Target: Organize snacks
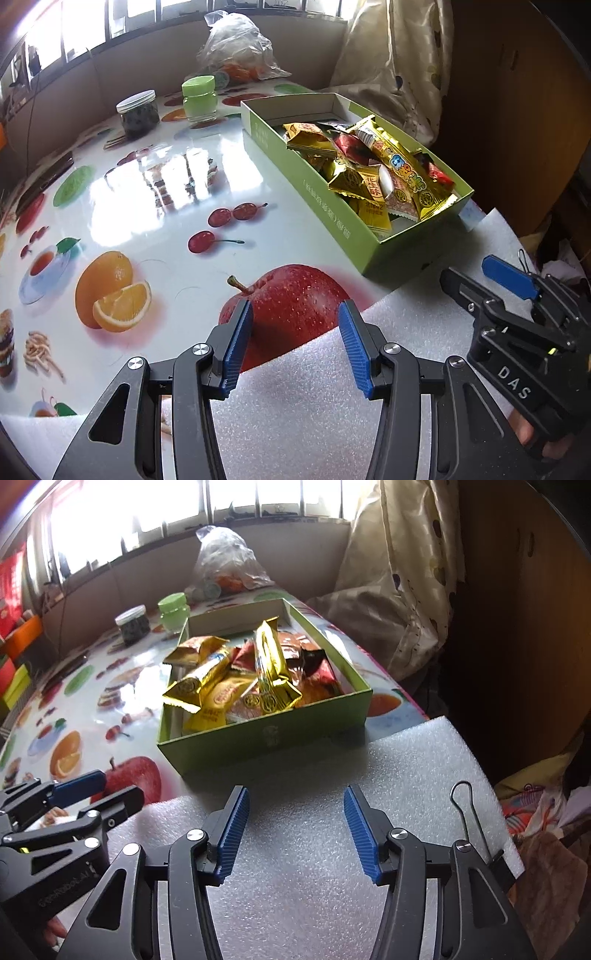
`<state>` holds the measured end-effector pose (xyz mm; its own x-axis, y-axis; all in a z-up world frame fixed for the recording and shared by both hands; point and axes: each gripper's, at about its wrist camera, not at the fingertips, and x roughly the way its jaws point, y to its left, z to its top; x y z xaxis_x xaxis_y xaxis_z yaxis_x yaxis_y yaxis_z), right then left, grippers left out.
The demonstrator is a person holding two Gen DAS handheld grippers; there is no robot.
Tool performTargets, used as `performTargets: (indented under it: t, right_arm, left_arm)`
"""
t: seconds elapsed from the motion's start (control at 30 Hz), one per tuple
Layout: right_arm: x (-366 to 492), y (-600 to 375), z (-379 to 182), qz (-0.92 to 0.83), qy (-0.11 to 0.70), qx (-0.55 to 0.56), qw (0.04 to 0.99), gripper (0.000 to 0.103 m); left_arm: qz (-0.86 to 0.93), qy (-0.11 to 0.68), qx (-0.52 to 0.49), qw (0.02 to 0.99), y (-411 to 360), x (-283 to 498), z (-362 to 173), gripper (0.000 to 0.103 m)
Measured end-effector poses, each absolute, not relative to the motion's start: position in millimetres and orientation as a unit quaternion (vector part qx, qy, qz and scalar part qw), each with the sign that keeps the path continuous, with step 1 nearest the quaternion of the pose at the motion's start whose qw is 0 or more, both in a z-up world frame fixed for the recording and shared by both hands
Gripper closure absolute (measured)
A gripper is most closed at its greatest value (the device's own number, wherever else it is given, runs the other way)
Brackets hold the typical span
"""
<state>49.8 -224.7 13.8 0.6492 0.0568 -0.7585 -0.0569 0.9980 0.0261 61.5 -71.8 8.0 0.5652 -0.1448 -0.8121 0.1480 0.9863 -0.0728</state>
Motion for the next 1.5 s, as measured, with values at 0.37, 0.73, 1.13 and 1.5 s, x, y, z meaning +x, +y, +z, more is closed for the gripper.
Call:
performTargets:
  t: [0.37,0.73,1.13,1.5]
  right_arm:
    - [46.4,-220.4,8.4,0.026,0.407,-0.017,0.913,0.048]
    - [46.0,-219.6,9.1,0.021,0.405,-0.018,0.914,0.047]
    - [45.8,-221.5,9.5,0.019,0.402,-0.014,0.915,0.047]
    - [45.0,-221.4,9.3,0.017,0.401,-0.013,0.916,0.047]
  left_arm:
    - [-0.072,0.45,-0.003,0.89,-70.5,59.3,5.2,0.047]
    - [-0.071,0.447,-0.006,0.892,-68.5,58.8,4.4,0.047]
    - [-0.072,0.447,-0.007,0.892,-68.1,59.0,5.1,0.047]
    - [-0.072,0.447,-0.007,0.892,-67.8,58.8,5.3,0.047]
